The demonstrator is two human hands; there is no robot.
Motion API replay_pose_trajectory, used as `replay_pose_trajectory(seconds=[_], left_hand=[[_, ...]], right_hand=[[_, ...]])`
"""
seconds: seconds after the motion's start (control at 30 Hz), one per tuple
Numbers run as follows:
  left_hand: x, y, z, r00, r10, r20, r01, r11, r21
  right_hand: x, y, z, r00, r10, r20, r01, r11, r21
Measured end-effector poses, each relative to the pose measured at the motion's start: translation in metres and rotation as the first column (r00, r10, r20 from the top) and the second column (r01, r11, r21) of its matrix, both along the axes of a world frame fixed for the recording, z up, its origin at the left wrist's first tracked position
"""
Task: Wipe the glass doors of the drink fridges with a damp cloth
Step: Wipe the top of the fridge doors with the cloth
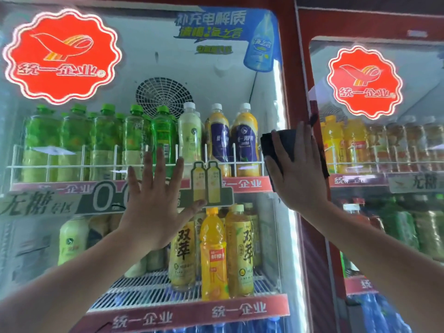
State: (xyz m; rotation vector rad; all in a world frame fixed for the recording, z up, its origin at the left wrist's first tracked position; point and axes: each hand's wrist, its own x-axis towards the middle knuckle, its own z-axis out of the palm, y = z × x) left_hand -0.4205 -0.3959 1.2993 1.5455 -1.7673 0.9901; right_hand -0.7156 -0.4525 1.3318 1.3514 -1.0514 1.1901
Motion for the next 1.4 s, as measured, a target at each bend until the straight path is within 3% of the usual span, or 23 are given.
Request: replay_pose_trajectory(seconds=[0.27,0.4,0.5,0.6,0.67,0.73,0.8,0.9,1.03,1.17,1.4], left_hand=[[0.011,-0.017,-0.009,0.996,-0.074,0.049,0.08,0.988,-0.129],[0.01,-0.02,-0.012,0.996,-0.08,0.04,0.086,0.983,-0.163],[0.008,-0.022,-0.013,0.997,-0.067,0.035,0.072,0.983,-0.166],[0.009,-0.023,-0.013,0.997,-0.07,0.035,0.075,0.982,-0.172],[0.009,-0.022,-0.013,0.997,-0.066,0.035,0.071,0.982,-0.173],[0.009,-0.021,-0.013,0.997,-0.064,0.031,0.069,0.983,-0.168],[0.009,-0.02,-0.012,0.997,-0.067,0.026,0.07,0.984,-0.162],[0.013,-0.016,-0.011,0.996,-0.087,0.036,0.091,0.985,-0.148],[0.024,-0.006,-0.01,0.993,-0.107,0.049,0.112,0.988,-0.102],[0.046,-0.001,-0.009,0.998,-0.052,0.032,0.056,0.987,-0.15],[0.077,-0.004,-0.005,0.997,-0.075,-0.032,0.073,0.996,-0.058]], right_hand=[[-0.003,0.006,-0.07,0.976,0.043,-0.214,-0.031,0.998,0.057],[-0.02,0.012,-0.056,0.907,0.026,-0.421,0.014,0.996,0.092],[-0.027,0.01,-0.032,0.882,0.009,-0.471,0.027,0.997,0.07],[-0.03,-0.001,0.007,0.9,-0.094,-0.427,0.13,0.99,0.056],[-0.02,-0.005,0.038,0.942,-0.149,-0.299,0.182,0.98,0.083],[0.003,-0.004,0.056,0.997,-0.067,-0.049,0.072,0.992,0.1],[0.028,0.0,0.054,0.992,0.023,0.126,-0.03,0.998,0.051],[0.049,0.0,0.035,0.986,0.042,0.161,-0.042,0.999,-0.004],[0.069,0.003,0.0,0.993,0.098,0.073,-0.095,0.994,-0.047],[0.091,0.005,-0.05,0.987,0.159,-0.04,-0.16,0.987,-0.021],[0.079,0.011,-0.074,0.912,0.023,-0.409,0.012,0.997,0.082]])
